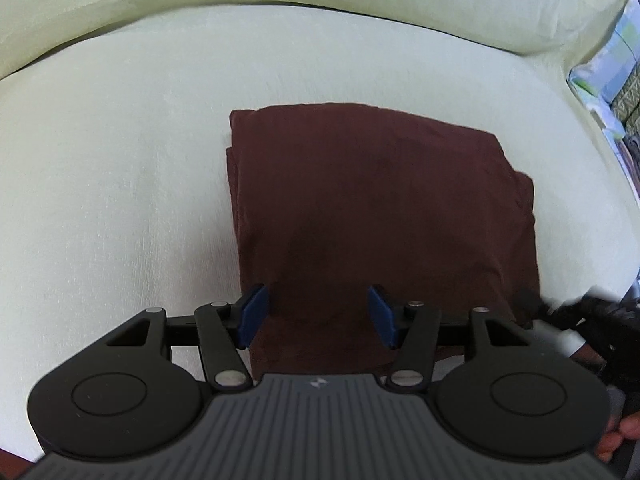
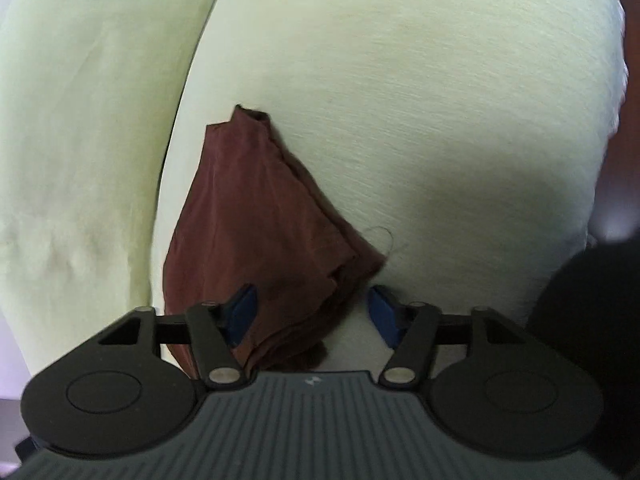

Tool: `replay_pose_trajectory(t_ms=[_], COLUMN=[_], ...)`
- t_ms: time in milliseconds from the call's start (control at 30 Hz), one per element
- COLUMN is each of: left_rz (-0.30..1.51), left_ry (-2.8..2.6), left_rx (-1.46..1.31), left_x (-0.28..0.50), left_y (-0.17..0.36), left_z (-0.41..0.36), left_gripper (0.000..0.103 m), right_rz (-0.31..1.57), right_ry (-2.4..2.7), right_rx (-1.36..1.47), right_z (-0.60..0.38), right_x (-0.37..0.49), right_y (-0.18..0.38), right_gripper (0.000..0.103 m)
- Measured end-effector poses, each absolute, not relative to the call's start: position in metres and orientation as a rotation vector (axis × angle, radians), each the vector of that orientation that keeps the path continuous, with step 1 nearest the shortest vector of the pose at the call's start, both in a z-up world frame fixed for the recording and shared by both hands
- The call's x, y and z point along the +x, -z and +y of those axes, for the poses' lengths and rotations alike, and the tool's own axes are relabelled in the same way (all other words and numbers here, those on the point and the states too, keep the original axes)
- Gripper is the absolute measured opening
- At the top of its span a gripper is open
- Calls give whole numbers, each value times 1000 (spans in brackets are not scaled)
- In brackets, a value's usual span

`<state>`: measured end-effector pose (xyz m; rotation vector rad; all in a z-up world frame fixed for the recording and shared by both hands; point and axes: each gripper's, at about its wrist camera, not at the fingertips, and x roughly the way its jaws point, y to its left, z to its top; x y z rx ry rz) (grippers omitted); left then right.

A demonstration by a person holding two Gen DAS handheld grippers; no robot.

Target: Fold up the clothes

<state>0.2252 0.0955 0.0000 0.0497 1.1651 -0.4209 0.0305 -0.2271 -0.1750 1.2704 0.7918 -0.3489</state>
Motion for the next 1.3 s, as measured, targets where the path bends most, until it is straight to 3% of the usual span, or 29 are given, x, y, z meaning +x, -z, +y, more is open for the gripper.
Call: replay_pose_trajectory(t_ms=[167, 300, 367, 400, 433, 500, 567, 633, 733, 800, 1300], left_rz=[1161, 1164, 1171, 1172, 1172, 1168, 1158, 1142, 1102, 1071, 866], left_ry=[420, 390, 354, 339, 321, 280, 230, 195, 190, 200, 152], left_rx=[50, 19, -7, -14, -16, -7, 31, 63, 71, 56, -36], left_x=[212, 202, 197, 194, 192, 186, 179, 171, 157, 143, 70], left_y=[4, 6, 4, 2, 0, -7, -13, -21, -38, -50, -132], left_z=[95, 98, 101, 102, 103, 104, 101, 98, 97, 96, 114], left_gripper=[59, 65, 65, 67, 70, 73, 73, 73, 75, 75, 81], right_rz=[798, 839, 849, 847, 843, 823, 795, 768, 733, 713, 664], right_ry=[325, 328, 299, 284, 264, 250, 217, 217, 204, 194, 206], right_rx=[1064, 978, 940, 921, 899, 820, 650, 537, 371, 308, 136], right_z=[-219, -216, -214, -212, -210, -205, -194, -184, -169, -168, -171], right_x=[11, 18, 24, 26, 27, 25, 24, 22, 21, 13, -2], right_y=[156, 160, 161, 156, 149, 130, 104, 85, 63, 51, -1], right_gripper=[2, 2, 8, 19, 39, 55, 57, 75, 83, 95, 101])
